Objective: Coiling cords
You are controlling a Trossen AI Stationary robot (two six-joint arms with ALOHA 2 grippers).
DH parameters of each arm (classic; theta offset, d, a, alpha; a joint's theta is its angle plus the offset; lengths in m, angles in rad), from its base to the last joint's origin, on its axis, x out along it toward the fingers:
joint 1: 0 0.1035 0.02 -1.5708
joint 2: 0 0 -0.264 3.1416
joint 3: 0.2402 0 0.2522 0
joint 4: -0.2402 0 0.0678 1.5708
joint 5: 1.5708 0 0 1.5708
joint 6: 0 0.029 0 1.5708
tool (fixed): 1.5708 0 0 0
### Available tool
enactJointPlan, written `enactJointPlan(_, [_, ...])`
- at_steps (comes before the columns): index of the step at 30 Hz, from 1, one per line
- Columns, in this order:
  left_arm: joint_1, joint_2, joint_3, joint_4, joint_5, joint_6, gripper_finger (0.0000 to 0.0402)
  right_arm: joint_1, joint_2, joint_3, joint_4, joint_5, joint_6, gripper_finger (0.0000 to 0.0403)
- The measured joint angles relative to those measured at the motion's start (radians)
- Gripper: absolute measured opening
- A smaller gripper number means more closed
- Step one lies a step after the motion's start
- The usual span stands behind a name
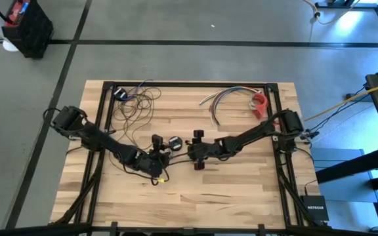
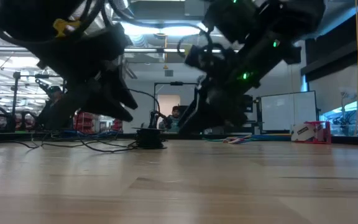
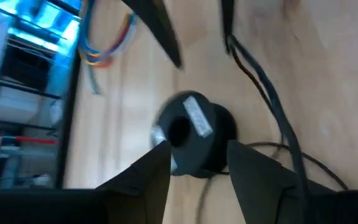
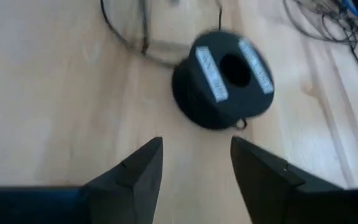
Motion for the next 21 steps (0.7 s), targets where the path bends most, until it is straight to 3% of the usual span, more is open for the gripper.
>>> enactJointPlan(2, [-0.016, -0.015, 0.02, -0.003, -0.027, 0.006, 0.015, -0.002, 0.019, 0.0, 0.013, 0.021, -0.047, 0.0193])
enactJointPlan(4, [-0.028, -0.042, 0.043, -0.005, 0.012, -0.023, 0.015, 0.0, 0.019, 0.0, 0.016, 0.069, -0.082, 0.0193])
enactJointPlan(8, [-0.014, -0.091, 0.063, -0.087, 0.293, -0.195, 0.015, -0.002, 0.003, 0.001, 0.033, 0.146, -0.117, 0.0193])
enactJointPlan(10, [-0.012, -0.119, 0.063, -0.128, 0.353, -0.266, 0.015, -0.008, 0.003, 0.002, 0.049, 0.168, -0.127, 0.0193])
enactJointPlan(15, [-0.048, -0.216, 0.063, -0.201, 0.36, -0.384, 0.015, -0.009, 0.003, 0.002, 0.071, 0.165, -0.145, 0.0193])
enactJointPlan(21, [-0.088, -0.329, 0.065, -0.259, 0.358, -0.466, 0.015, -0.008, 0.003, 0.001, 0.084, 0.065, -0.145, 0.0193])
